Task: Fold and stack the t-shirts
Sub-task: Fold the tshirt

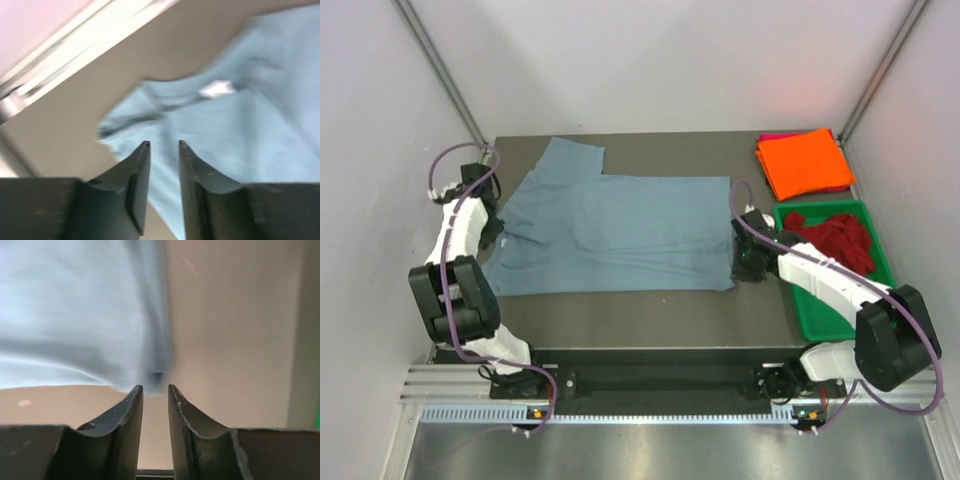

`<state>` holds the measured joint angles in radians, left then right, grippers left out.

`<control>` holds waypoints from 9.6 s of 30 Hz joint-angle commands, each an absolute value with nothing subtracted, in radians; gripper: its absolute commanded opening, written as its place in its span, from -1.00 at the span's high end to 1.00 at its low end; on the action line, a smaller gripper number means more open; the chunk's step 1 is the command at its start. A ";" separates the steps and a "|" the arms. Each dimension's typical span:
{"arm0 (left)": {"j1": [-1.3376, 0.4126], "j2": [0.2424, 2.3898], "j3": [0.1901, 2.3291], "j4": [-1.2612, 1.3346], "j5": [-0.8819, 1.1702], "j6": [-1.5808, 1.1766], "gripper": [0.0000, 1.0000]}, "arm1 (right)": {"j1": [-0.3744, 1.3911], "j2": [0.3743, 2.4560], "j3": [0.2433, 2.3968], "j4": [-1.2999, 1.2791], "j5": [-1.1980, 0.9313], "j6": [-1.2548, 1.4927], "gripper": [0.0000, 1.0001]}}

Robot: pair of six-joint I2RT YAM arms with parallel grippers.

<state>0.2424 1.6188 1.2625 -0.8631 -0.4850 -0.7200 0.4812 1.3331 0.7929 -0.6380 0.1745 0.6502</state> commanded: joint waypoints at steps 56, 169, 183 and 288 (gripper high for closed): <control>-0.104 2.109 1.657 -0.690 -0.307 -0.537 0.30 | 0.321 1.884 1.390 -0.703 -0.290 -0.321 0.09; -0.218 2.267 1.896 -0.876 -0.667 -0.526 1.00 | 0.267 1.850 1.385 -0.614 -0.066 -0.141 0.90; -0.218 2.151 1.924 -0.969 -0.620 -0.505 -0.04 | 0.287 1.678 1.330 -0.770 0.028 0.509 0.39; 0.009 1.525 1.276 -0.707 0.069 -0.474 0.24 | 0.388 1.353 0.816 -0.635 0.032 0.949 0.49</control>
<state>0.0074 1.5898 1.2755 -0.7425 -0.0250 -0.4934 0.3737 1.3903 0.8200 -0.6529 0.0540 0.8505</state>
